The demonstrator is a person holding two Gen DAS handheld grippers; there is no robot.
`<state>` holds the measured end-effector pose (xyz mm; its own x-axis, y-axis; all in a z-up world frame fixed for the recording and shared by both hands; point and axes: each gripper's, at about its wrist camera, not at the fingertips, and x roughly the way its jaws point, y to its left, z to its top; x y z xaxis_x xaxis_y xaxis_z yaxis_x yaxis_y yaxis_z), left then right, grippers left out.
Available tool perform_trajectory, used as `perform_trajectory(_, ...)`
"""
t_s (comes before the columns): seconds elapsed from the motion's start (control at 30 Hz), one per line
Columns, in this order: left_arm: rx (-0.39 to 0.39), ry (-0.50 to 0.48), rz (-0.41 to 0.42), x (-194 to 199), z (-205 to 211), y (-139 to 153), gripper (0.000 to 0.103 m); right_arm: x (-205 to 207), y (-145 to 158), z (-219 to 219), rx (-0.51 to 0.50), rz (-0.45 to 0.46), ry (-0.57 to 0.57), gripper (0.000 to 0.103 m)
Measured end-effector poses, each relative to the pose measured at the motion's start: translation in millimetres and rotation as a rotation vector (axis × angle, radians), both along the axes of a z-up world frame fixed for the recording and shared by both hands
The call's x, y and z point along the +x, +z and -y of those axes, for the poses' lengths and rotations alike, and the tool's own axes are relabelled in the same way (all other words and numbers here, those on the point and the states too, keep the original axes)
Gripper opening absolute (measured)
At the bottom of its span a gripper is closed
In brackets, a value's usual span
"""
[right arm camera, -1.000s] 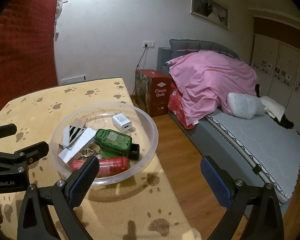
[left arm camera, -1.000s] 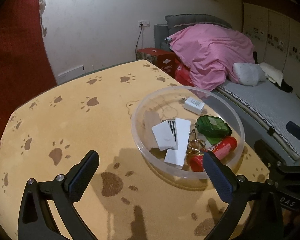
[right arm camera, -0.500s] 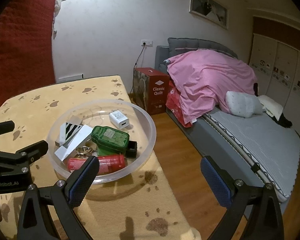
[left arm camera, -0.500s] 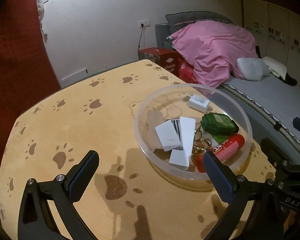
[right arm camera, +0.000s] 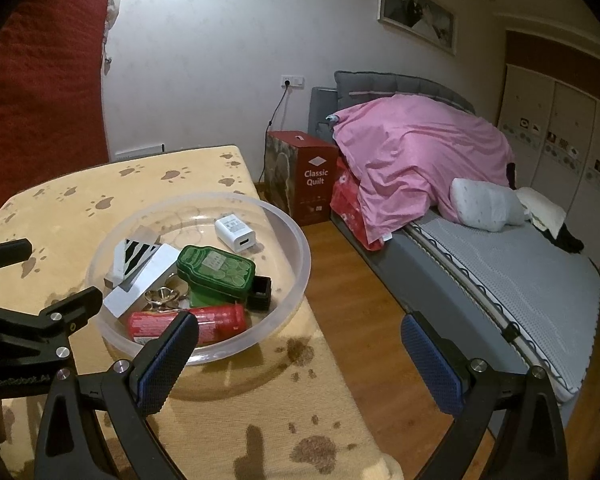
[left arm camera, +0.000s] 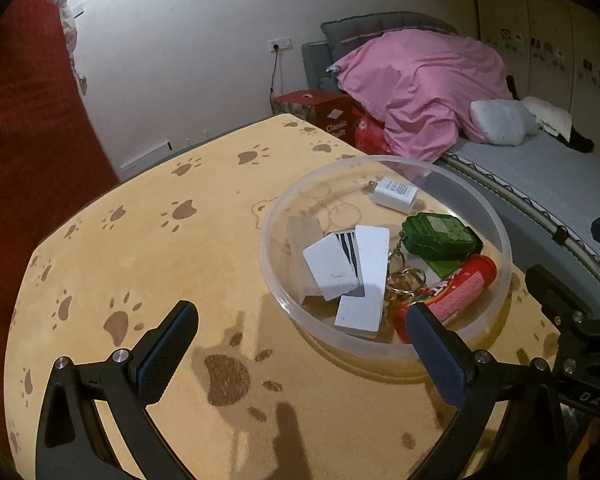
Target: Organize rigid objects
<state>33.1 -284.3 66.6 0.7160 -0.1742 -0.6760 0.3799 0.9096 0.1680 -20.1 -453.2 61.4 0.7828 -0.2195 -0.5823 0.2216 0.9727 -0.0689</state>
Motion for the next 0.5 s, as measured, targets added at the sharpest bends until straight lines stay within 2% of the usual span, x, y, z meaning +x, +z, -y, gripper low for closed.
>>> perform_trajectory(0.4,0.013,-0.009,0.002,0.9,4.0,-3.6,0.103,-0.1,-1.5,0.6,0.000,-0.004,-0.001,0.103)
perform_trajectory(0.5,0.024,-0.009,0.028,-0.9,5.5,-3.3,0.103,-0.7,-5.3,1.9,0.001,-0.007,-0.003,0.103)
